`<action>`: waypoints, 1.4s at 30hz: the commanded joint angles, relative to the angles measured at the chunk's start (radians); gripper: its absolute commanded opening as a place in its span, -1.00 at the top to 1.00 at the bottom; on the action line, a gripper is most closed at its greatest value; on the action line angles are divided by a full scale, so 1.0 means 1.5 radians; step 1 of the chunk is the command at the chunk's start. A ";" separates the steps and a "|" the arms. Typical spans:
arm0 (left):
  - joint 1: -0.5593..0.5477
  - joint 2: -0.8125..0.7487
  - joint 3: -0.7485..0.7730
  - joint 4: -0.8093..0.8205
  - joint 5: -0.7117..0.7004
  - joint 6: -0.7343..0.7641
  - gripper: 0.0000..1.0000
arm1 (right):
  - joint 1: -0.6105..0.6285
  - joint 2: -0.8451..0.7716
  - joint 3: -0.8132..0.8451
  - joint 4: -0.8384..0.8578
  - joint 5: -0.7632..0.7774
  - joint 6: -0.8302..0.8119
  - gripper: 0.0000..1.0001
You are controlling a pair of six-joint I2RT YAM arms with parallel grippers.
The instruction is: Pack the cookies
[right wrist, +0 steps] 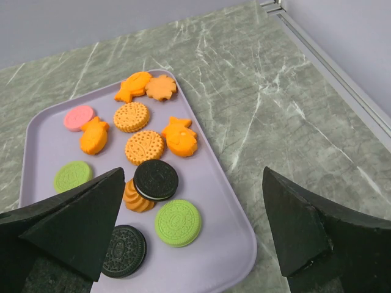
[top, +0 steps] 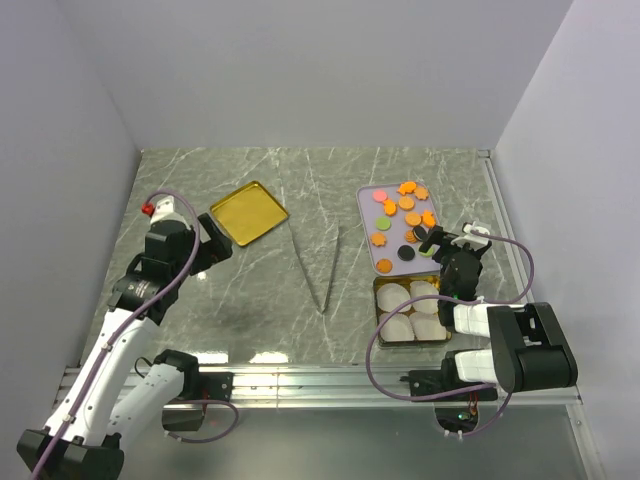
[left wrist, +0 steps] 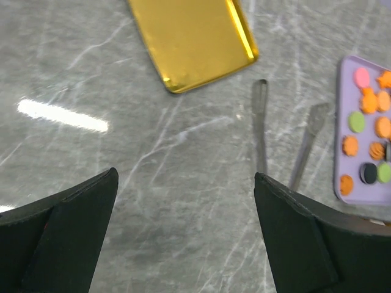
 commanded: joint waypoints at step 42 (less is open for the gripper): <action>-0.019 -0.005 0.057 -0.075 -0.002 0.004 -0.99 | 0.392 0.029 0.693 -1.206 -0.124 0.328 -0.95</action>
